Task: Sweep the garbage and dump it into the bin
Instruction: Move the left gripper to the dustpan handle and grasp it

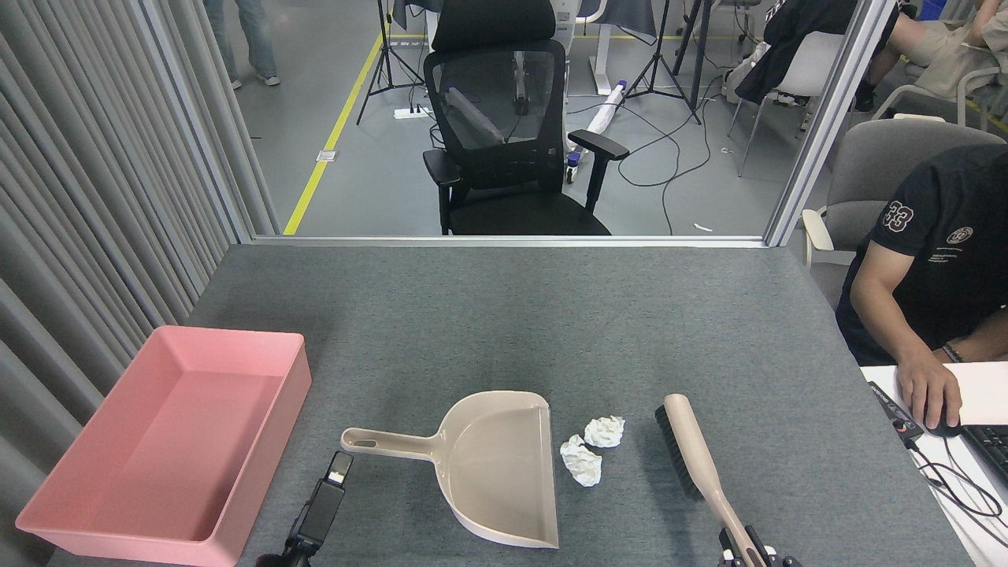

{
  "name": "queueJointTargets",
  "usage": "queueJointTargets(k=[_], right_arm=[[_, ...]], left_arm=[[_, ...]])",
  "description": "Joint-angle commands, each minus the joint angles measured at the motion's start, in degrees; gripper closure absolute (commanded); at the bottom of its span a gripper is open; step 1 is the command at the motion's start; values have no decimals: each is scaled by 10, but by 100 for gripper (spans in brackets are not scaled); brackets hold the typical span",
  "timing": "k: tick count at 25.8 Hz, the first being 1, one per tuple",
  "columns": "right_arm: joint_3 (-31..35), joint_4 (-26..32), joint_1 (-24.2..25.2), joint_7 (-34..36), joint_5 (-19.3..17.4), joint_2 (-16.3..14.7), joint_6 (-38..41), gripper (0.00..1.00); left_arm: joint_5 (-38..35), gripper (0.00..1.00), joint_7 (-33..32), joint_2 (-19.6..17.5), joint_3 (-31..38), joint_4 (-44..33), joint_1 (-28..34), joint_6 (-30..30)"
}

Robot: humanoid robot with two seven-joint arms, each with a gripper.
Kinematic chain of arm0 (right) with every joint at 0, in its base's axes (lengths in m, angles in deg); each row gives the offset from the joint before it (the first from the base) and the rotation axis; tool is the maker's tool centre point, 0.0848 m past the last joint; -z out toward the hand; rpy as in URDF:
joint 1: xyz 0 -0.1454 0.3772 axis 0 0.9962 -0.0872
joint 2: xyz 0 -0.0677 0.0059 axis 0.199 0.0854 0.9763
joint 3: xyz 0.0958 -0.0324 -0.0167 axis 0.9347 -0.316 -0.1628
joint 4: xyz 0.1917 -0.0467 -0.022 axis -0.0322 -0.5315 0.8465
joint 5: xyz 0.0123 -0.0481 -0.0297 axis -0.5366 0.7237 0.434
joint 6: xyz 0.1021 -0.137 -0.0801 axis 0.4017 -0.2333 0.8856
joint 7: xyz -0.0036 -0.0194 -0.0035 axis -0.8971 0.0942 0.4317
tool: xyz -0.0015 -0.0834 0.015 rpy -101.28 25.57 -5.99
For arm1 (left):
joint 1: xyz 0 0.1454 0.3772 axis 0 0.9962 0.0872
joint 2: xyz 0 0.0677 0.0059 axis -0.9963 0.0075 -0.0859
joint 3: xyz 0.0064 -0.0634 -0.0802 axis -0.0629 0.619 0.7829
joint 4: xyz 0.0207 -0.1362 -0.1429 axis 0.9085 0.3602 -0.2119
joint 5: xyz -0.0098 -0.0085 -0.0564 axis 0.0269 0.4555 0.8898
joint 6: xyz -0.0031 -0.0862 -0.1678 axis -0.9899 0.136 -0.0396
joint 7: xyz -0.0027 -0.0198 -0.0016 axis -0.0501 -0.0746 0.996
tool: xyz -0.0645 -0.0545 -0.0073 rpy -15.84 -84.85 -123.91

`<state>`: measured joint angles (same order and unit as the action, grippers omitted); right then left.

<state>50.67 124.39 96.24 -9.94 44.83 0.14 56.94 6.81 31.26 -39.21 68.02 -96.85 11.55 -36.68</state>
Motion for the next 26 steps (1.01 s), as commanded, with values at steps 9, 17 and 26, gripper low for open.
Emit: queueJointTargets(k=[9, 17, 26], right_arm=[[2, 4, 4, 1, -1, -1, 1, 100], [4, 5, 5, 1, -2, -1, 0, 100], [5, 8, 6, 2, -2, -3, 1, 100]], left_arm=[[-125, 1, 3, 0, -20, 77, -65, 3], [-127, 1, 26, 13, -21, 130, -95, 3], [-121, 1, 24, 24, -19, 184, -127, 0]])
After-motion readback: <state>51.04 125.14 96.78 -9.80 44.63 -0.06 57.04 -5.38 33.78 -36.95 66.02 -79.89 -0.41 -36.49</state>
